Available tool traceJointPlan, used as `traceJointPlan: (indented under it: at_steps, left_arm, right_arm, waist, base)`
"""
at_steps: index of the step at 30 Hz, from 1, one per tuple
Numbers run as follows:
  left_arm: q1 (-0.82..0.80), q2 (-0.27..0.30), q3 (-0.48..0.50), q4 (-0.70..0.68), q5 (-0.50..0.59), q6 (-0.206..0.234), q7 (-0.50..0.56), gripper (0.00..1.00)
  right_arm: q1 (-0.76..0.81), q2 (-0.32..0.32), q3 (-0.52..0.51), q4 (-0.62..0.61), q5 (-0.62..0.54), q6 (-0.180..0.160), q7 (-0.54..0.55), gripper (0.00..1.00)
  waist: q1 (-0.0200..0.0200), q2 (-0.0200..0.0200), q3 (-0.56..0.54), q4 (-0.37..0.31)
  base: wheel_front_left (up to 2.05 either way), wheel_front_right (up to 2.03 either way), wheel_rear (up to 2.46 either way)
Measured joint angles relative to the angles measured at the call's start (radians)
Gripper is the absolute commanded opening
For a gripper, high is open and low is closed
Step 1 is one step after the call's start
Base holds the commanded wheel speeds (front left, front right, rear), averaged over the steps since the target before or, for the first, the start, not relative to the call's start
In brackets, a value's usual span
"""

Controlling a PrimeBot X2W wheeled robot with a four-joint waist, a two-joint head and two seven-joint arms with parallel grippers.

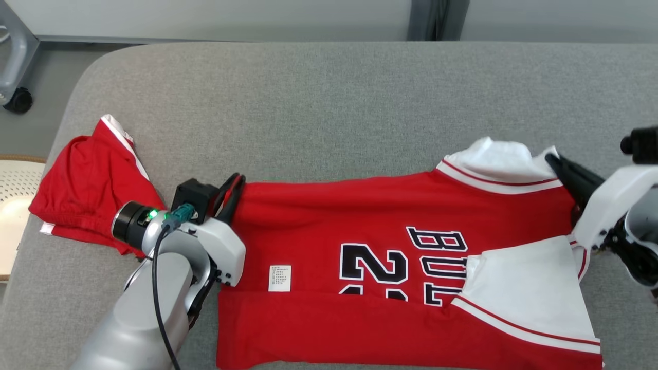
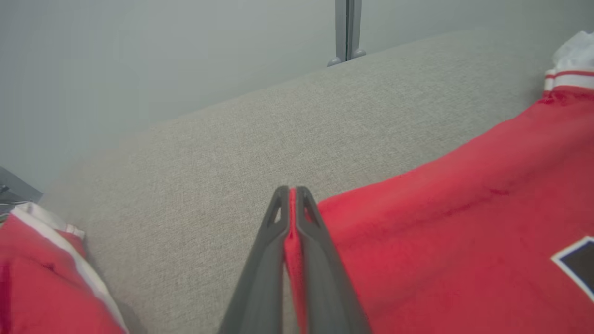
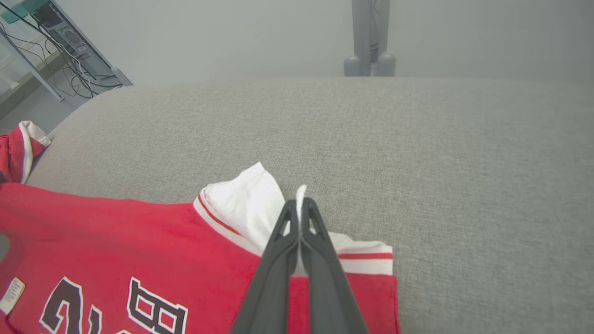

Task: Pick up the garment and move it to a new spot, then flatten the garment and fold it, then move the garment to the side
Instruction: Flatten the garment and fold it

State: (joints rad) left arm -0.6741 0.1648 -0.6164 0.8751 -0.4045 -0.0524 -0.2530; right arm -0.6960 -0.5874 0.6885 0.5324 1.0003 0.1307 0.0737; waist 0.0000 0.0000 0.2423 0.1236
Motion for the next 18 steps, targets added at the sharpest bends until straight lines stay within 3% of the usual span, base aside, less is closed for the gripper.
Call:
traceJointPlan:
  at_steps: [6, 18]
  left_arm:
    - [0.056, 0.044, -0.043, -0.069, 0.035, 0.012, 0.029, 0.0]
    - [0.197, 0.124, -0.114, -0.273, 0.071, 0.05, 0.128, 0.0]
  right_arm:
    - [0.118, -0.039, -0.011, -0.088, 0.0, 0.0, 0.051, 0.0]
    - [0.35, -0.072, -0.151, -0.261, -0.049, 0.0, 0.199, 0.0]
  waist:
    - [0.0, 0.0, -0.044, 0.002]
    - [0.0, 0.0, -0.111, 0.002]
  base:
    - [0.0, 0.0, 0.0]
    - [0.0, 0.0, 0.0]
